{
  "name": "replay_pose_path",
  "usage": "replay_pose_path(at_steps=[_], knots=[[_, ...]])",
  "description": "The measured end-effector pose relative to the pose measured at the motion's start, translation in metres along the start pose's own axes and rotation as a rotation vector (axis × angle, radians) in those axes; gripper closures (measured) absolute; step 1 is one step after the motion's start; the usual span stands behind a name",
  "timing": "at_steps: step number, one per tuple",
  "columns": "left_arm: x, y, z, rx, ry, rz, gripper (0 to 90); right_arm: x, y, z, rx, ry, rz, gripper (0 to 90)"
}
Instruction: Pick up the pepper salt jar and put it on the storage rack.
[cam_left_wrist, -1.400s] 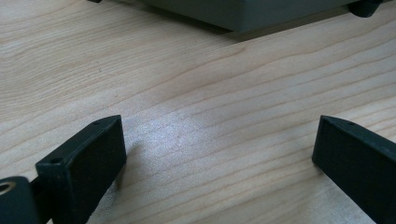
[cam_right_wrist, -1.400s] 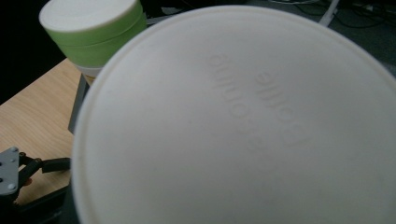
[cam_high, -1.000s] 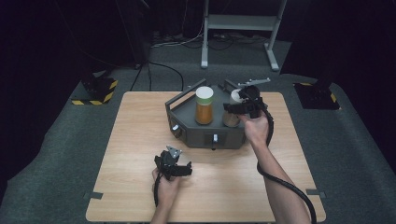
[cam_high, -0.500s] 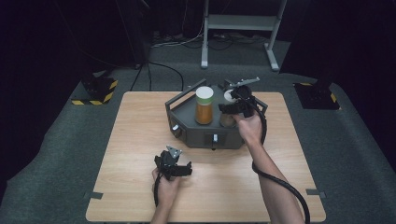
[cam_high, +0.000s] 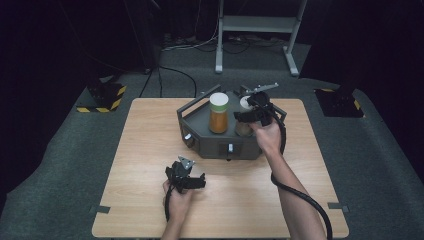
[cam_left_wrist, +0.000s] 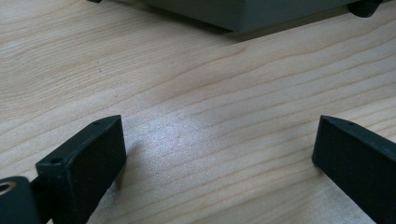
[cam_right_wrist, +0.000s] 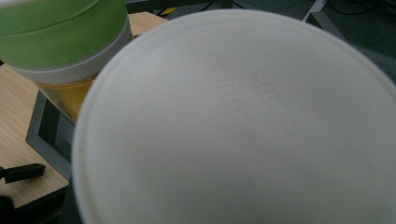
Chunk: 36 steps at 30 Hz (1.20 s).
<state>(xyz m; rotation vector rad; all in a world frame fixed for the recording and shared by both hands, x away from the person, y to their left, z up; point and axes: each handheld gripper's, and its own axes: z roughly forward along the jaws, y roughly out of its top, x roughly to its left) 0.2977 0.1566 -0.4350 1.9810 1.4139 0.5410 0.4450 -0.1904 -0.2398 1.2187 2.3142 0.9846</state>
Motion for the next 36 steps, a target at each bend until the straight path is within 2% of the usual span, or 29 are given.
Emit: replay_pose_path(at_steps=[6, 10, 11, 13, 19, 23, 28, 36], knots=[[0.0, 0.0, 0.0, 0.0, 0.0, 0.0, 2.8, 0.0, 0.001, 0.0, 0.006, 0.0, 0.003, 32.5], [0.0, 0.0, 0.0, 0.0, 0.001, -0.001, 2.8, -0.002, -0.003, -0.001, -0.001, 0.0, 0.015, 19.9], [0.0, 0.0, 0.0, 0.0, 0.001, -0.001, 2.8, -0.002, -0.003, -0.001, -0.001, 0.0, 0.015, 19.9], [0.0, 0.0, 0.0, 0.0, 0.001, -0.001, 2.8, 0.0, -0.006, -0.002, -0.016, -0.022, 0.013, 13.6], [0.0, 0.0, 0.0, 0.0, 0.001, -0.001, 2.8, -0.006, -0.014, -0.009, -0.053, 0.004, 0.02, 7.1], [0.0, 0.0, 0.0, 0.0, 0.001, -0.001, 2.8, -0.01, -0.022, -0.015, -0.085, 0.012, 0.027, 5.8], [0.0, 0.0, 0.0, -0.001, 0.001, -0.002, 2.7, -0.01, -0.027, -0.021, -0.096, 0.017, 0.006, 5.7], [0.0, 0.0, 0.0, -0.001, 0.001, -0.003, 2.7, -0.014, -0.035, -0.028, -0.114, 0.032, 0.002, 5.6]])
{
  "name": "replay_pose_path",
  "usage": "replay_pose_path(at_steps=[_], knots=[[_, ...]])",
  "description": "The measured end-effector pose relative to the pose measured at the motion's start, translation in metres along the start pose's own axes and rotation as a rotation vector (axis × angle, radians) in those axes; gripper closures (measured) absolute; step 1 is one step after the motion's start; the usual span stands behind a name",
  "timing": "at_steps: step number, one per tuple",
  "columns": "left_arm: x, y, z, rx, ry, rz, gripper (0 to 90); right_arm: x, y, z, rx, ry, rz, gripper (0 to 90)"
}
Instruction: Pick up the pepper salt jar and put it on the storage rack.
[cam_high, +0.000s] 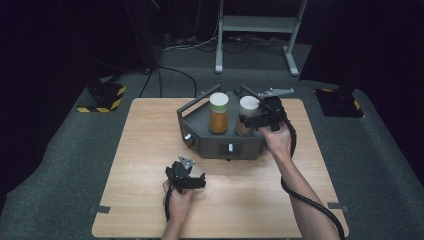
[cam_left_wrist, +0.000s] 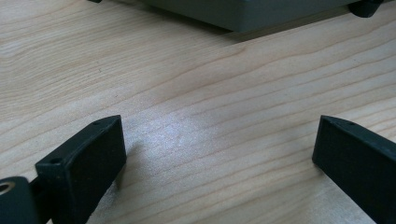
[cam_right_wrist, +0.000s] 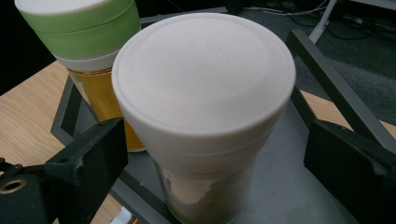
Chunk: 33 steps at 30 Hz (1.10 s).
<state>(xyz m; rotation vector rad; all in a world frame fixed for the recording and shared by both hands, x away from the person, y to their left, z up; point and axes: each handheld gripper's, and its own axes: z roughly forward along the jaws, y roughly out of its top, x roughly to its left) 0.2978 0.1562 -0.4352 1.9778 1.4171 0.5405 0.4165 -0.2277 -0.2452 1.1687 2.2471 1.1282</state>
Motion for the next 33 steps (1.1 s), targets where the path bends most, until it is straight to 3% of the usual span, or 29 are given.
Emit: replay_pose_path(at_steps=[33], knots=[[0.0, 0.001, 0.0, 0.003, 0.0, 0.003, 2.6, -0.021, -0.043, -0.04, -0.062, 0.0, 0.007, 5.5]])
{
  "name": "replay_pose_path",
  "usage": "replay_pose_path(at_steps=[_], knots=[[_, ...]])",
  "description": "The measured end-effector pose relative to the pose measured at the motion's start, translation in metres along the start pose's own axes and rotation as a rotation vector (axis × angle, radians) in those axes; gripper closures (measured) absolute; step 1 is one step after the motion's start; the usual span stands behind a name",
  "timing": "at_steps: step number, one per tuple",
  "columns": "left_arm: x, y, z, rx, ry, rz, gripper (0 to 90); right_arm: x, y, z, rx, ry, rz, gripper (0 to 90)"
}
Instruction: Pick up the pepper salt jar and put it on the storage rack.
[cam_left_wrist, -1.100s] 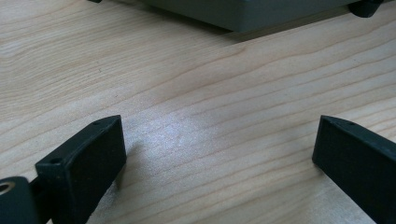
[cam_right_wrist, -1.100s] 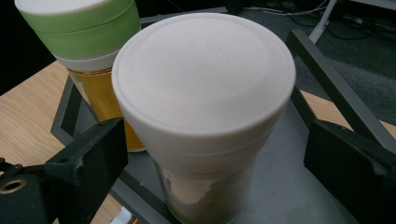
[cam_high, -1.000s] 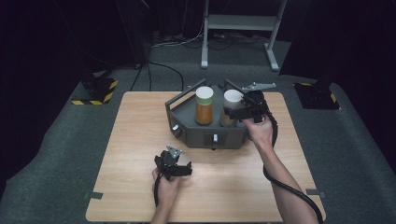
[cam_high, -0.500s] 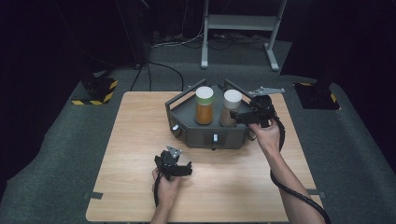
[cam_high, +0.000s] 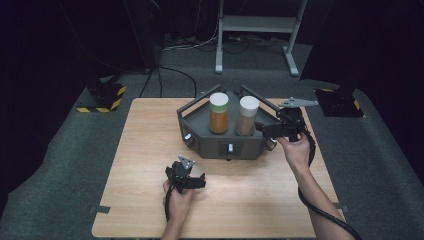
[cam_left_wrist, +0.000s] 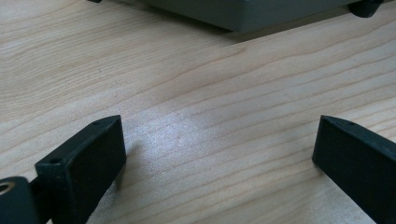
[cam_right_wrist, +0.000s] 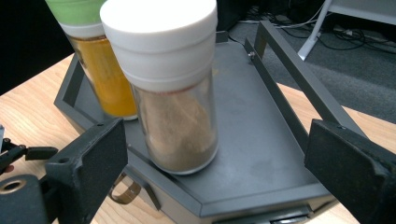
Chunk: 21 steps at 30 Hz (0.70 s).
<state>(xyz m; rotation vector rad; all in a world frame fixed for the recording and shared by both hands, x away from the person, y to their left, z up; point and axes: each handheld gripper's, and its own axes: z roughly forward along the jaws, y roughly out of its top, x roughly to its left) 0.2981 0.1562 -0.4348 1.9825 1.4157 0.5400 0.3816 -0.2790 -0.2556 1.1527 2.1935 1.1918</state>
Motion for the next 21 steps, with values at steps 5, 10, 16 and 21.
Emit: replay_pose_path(at_steps=[5, 10, 16, 21], knots=[[0.0, 0.0, 0.0, 0.0, 0.0, 0.0, 2.6, -0.003, -0.007, -0.003, 0.01, -0.011, -0.008, 5.5], [0.0, 0.0, 0.0, 0.0, 0.0, 0.0, 2.6, -0.007, -0.015, -0.006, 0.015, -0.015, -0.004, 5.5], [0.0, 0.0, 0.0, 0.0, 0.0, 0.001, 2.6, -0.009, -0.024, -0.01, 0.011, -0.013, 0.001, 5.6], [0.0, 0.0, 0.0, 0.0, 0.0, 0.0, 2.6, -0.01, -0.034, -0.012, 0.02, -0.02, -0.002, 5.8]])
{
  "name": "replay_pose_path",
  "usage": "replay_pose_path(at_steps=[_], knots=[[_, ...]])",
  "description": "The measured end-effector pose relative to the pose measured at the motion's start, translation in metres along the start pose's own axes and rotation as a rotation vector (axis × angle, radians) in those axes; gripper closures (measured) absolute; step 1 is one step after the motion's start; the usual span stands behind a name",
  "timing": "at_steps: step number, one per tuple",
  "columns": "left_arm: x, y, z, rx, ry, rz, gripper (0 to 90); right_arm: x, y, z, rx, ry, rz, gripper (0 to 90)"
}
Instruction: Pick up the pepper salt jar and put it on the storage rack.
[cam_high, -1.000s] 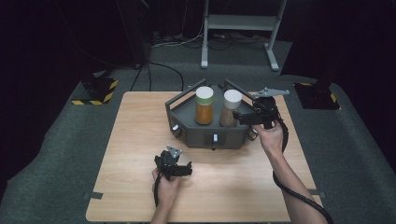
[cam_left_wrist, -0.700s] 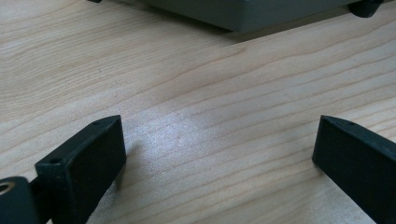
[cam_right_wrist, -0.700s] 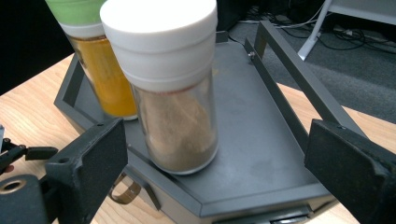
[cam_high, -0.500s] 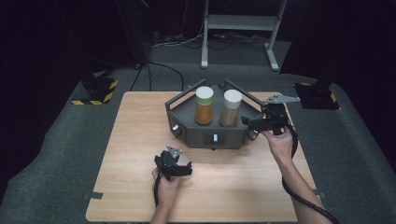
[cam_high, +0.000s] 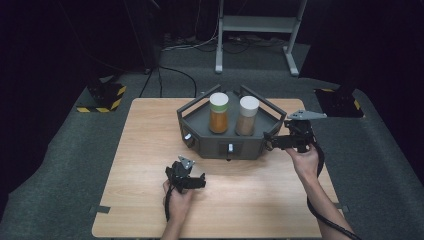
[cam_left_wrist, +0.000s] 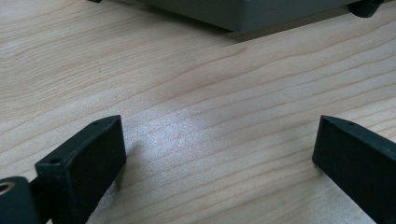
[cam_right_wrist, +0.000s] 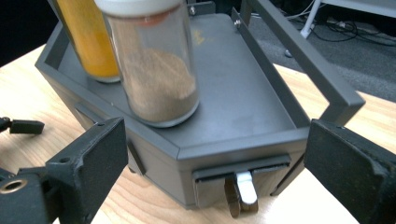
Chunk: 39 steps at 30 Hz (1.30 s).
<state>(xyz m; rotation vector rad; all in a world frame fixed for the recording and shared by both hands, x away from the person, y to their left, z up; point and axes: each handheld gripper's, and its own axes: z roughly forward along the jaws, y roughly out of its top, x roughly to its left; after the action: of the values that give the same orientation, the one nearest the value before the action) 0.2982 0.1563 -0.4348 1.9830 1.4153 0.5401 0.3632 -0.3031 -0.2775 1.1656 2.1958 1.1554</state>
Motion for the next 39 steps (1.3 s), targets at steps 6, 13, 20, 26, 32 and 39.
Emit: replay_pose_path(at_steps=[6, 13, 20, 26, 32, 39], knots=[[0.0, 0.0, 0.0, 0.0, 0.0, 0.0, 2.6, -0.002, -0.01, 0.0, 0.008, 0.0, 0.006, 5.9], [0.0, 0.0, 0.0, 0.0, 0.0, 0.0, 2.6, -0.004, -0.028, 0.004, 0.023, -0.008, 0.018, 6.3], [0.0, 0.0, 0.0, 0.0, 0.0, 0.0, 2.6, -0.007, -0.048, 0.009, 0.034, -0.011, 0.043, 6.5], [0.0, 0.0, 0.0, 0.0, 0.001, -0.001, 2.6, -0.008, -0.061, 0.012, 0.056, -0.017, 0.061, 6.9], [0.0, 0.0, 0.0, 0.0, 0.001, -0.001, 2.6, -0.006, -0.082, 0.021, 0.085, -0.031, 0.084, 7.6], [0.0, 0.0, 0.0, 0.0, 0.001, -0.002, 2.6, -0.003, -0.098, 0.032, 0.116, -0.04, 0.099, 7.8]])
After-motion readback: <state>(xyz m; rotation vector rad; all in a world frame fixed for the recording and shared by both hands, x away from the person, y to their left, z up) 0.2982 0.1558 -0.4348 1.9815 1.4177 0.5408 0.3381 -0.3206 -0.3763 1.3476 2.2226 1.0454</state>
